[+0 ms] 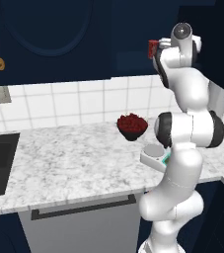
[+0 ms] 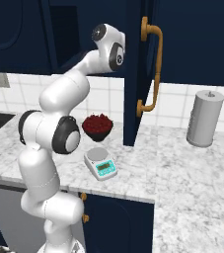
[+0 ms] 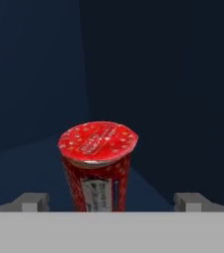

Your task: Pick the yogurt and place it on the digital scale for weighing, and close the cabinet.

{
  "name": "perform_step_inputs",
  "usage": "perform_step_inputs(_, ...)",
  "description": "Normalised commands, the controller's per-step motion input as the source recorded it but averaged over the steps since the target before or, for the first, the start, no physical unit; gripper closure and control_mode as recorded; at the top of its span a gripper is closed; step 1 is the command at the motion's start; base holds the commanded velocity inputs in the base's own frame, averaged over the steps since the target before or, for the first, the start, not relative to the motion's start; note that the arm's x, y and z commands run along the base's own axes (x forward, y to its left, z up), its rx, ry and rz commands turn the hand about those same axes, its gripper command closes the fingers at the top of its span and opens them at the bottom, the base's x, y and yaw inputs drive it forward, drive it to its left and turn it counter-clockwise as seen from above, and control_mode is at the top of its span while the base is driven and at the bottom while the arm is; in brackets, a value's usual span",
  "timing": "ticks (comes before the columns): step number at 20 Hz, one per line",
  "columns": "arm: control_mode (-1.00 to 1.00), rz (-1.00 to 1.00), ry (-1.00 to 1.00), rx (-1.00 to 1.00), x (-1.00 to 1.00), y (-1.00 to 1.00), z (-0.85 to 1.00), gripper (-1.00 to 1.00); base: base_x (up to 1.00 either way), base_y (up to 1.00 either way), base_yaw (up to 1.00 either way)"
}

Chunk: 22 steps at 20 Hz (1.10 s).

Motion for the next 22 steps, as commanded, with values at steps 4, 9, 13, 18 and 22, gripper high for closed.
perform_step_inputs(4,-1.00,0.00,0.00,0.00,0.35,-0.10,-0.06,-1.00,0.00,0.00,0.00)
perform_step_inputs(9,-1.00,0.00,0.00,0.00,0.31,-0.04,-0.10,-1.00,0.00,0.00,0.00)
perform_step_inputs(13,-1.00,0.00,0.00,0.00,0.26,-0.10,-0.03,1.00,0.00,0.00,0.00)
perform_step_inputs(18,-1.00,0.00,0.00,0.01,0.06,-0.24,-0.01,1.00,0.00,0.00,0.00)
perform_step_inputs(22,-1.00,0.00,0.00,0.00,0.00,0.00,-0.08,1.00,0.00,0.00,0.00)
